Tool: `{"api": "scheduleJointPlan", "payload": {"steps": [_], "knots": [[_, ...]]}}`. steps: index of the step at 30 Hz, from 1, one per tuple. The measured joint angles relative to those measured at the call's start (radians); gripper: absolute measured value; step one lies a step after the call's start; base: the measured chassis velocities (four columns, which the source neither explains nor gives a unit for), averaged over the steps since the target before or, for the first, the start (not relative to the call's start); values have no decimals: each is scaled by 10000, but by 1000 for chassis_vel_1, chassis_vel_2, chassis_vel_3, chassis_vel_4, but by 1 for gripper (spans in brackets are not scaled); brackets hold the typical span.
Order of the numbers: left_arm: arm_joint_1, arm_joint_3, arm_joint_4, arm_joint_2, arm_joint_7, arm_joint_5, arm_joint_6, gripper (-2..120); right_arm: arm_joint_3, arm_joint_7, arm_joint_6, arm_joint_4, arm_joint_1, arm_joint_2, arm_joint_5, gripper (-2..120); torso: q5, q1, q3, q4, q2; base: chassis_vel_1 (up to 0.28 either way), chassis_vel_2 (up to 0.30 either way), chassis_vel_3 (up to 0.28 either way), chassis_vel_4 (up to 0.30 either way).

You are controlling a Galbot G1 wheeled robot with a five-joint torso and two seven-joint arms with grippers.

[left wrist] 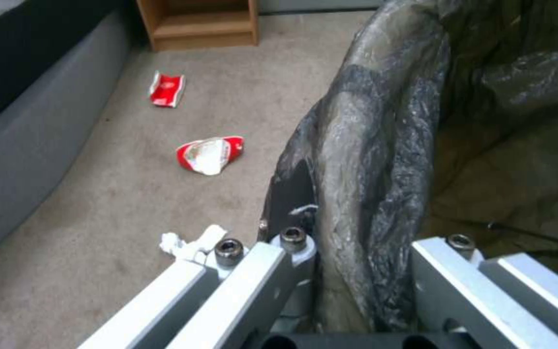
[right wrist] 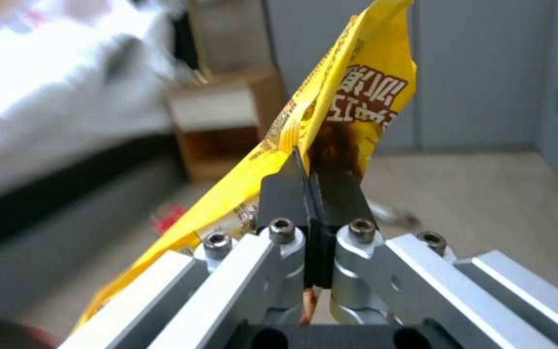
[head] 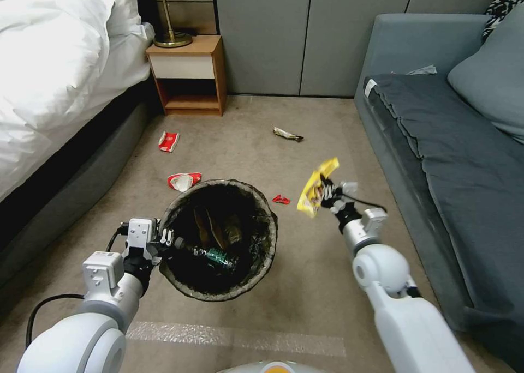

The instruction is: Pick up the trash bin, then pick up the garbage from the floor and place it into the trash bin.

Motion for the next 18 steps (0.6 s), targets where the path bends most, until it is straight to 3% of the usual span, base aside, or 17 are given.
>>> {"api": "scheduleJointPlan", "payload": {"steps": [1,7,10,18], "knots": [[-16,18,0,0,0,1,4,1,-3,-2,-210,687,-107,-141,359,0,1,0,0,0,0,0,0,0,0],[-65,67,0,-4,0,2,19,1,-288,-94,-379,1997,-322,-403,1020,0,1,0,0,0,0,0,0,0,0],[-80,100,0,0,0,3,32,1,-652,-629,-576,2890,-580,-505,1284,0,1,0,0,1,1,0,0,0,0],[-87,216,0,-2,-2,-1,68,1,-1578,-1612,-652,3321,-920,-920,597,0,1,0,0,1,1,0,0,0,0]]}}
